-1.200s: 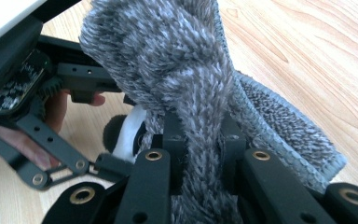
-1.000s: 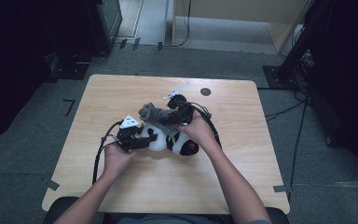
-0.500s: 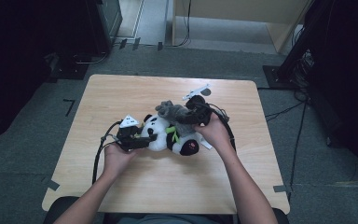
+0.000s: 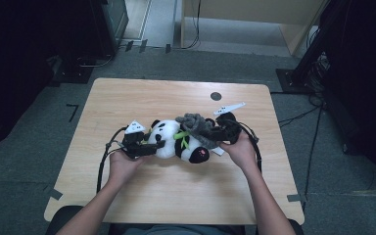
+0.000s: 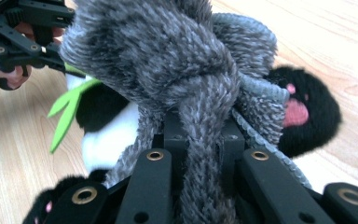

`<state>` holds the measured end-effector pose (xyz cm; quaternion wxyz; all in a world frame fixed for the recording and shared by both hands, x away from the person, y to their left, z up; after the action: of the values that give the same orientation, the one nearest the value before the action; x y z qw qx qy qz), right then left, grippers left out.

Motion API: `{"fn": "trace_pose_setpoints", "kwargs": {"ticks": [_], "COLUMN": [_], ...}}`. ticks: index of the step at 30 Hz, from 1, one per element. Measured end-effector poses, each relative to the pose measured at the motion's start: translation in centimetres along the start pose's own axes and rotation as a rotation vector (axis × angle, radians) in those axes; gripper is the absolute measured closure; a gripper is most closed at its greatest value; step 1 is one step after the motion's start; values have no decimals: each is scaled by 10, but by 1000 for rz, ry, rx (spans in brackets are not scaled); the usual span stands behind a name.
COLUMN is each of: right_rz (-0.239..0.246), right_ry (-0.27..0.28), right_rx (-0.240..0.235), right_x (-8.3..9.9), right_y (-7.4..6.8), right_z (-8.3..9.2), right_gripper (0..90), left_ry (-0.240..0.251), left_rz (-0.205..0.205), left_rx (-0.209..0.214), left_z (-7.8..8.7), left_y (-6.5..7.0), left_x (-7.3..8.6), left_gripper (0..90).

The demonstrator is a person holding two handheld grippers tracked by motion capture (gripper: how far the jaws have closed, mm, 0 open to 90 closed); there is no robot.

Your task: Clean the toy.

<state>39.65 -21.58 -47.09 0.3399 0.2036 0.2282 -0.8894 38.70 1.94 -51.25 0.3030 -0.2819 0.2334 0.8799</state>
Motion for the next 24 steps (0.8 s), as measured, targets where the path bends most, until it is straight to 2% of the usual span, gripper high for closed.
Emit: {"fn": "trace_pose_setpoints", "kwargs": {"ticks": [4, 13, 17, 21, 24], "right_rz": [10, -40, -79, -91, -116], "right_ry": [2, 29, 42, 32, 3], "right_rx": [25, 13, -6, 12, 18], "right_x": [8, 30, 40, 47, 55], "right_y": [5, 13, 18, 23, 29], "right_z": [1, -2, -5, -7, -11], "right_gripper": [802, 802, 801, 801, 801], "left_ry": [2, 1, 0, 1, 1], "left_rz": [8, 1, -7, -12, -14], "left_rx": [6, 12, 12, 9, 10], "left_z": [0, 0, 0, 0, 0], "left_y": [0, -1, -1, -1, -2], "left_x": [-1, -1, -1, -1, -1], "left_gripper": [402, 395, 394, 395, 394]}}
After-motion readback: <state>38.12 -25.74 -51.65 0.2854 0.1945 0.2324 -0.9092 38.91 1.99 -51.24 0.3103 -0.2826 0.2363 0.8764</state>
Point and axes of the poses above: each handheld gripper's, and its own axes: z roughly backward along the jaws, x roughly out of its underside, y roughly to its right, the point moved 7 cm from there along -z, roughly forward along the jaws, and after that the axes turned 13 degrees about -y, right-handed, at the moved point
